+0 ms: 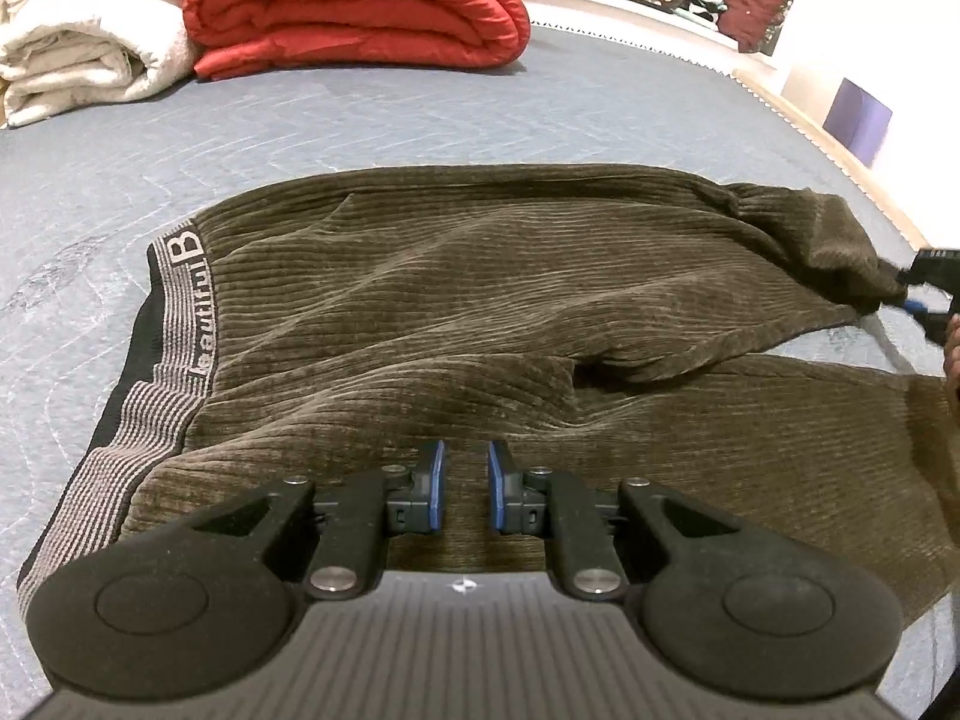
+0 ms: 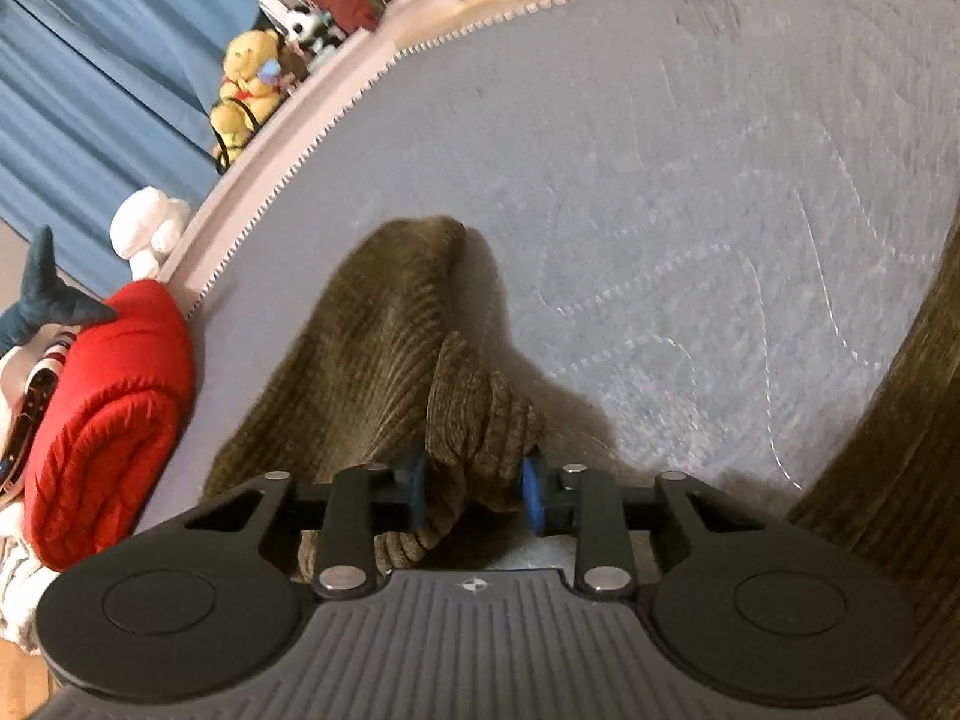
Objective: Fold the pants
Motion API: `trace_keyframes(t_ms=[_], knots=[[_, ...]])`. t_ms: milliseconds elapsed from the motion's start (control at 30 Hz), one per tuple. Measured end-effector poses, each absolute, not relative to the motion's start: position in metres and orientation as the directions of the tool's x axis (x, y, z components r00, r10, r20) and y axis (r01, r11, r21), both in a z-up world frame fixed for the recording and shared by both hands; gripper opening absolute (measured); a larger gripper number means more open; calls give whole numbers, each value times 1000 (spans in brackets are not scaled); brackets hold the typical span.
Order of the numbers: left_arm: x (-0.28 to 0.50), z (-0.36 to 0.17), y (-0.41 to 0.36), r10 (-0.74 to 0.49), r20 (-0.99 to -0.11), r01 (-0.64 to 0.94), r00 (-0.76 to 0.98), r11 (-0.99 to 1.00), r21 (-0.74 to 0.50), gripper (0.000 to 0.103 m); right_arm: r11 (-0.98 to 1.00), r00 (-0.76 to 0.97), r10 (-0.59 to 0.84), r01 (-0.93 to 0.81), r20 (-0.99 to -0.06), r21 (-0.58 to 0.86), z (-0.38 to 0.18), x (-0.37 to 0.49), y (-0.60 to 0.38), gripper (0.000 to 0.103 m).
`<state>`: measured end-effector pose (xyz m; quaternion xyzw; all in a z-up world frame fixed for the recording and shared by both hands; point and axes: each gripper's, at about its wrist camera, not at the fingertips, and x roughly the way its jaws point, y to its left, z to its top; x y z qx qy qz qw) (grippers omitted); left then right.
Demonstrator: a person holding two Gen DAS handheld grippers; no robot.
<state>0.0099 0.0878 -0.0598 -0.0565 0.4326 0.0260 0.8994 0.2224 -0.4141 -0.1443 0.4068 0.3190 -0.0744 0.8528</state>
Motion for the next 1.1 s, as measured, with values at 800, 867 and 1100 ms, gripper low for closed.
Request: trace_keyframes(t_ms=[800,867,1100], knots=[[13,-61,93,-11,-786,-104,619,990,-95,23,611,730,561,-49,-389,790,-118,214,-362,58],[14,-61,91,-13,-785,-99,619,991,-94,23,541,742,535,66,-404,838,-130,215,-382,58],[16,-63,84,-11,-788,-89,616,993,-83,25,514,701,501,230,-507,826,-168,223,-390,59]])
